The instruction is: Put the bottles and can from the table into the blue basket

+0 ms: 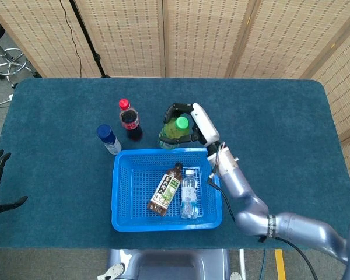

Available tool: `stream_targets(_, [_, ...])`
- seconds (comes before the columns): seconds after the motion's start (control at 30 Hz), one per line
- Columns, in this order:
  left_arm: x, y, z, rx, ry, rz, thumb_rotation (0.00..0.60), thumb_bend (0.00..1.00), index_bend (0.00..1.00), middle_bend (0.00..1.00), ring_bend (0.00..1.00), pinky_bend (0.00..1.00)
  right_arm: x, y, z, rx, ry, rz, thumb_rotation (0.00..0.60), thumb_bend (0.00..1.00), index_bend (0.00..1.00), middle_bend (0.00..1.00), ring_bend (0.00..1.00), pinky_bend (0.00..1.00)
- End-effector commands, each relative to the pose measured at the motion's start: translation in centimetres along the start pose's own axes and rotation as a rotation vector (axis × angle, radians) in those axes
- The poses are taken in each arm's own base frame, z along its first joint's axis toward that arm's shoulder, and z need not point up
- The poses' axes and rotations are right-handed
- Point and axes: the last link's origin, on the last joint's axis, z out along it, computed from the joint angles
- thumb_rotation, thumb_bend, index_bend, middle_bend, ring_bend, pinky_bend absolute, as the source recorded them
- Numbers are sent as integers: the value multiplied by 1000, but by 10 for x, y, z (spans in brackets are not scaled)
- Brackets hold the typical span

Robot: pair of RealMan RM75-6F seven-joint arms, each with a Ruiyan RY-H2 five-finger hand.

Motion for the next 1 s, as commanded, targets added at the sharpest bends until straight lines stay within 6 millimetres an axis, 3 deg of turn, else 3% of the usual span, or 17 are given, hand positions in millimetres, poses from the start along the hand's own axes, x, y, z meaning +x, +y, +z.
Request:
stream_targets(0.03, [1,-1,-4,-7,1,-5,600,65,0,0,0,0,26,-15,-63,-77,-5,-113,600,153,638,768,721,791])
stream_targets(0.2, [2,-2,-6,-10,4,-10,600,64,0,0,0,0,21,-7,-74,-92,-33,-169,600,153,638,768,721,791])
stream_targets(0.33, [3,-3,-7,-8,5,-14,600,65,0,0,0,0,17,11,-75,-100,-29,-209,600,153,638,768,720,791])
stream_targets(0.63, [4,-7,-5,4,6,-19,600,64,0,0,0,0,8,43,-79,-194,-36,-128,600,153,637,768,716,782])
stream_targets(0.83, [3,-6,-3,7,-3,-16,600,64,0,0,0,0,-2,52,-83,-193,-55,-125,600,153,613,742,642,721])
stream_targets(0.93, [2,-6,-3,9,-3,-15,600,64,0,0,0,0,-4,55,-82,-192,-82,-120,600,94,419,551,477,626])
stream_targets(1.0, [2,-6,-2,11,-3,-17,600,64,0,0,0,0,-4,57,-84,-197,-114,-132,600,13,151,255,219,448])
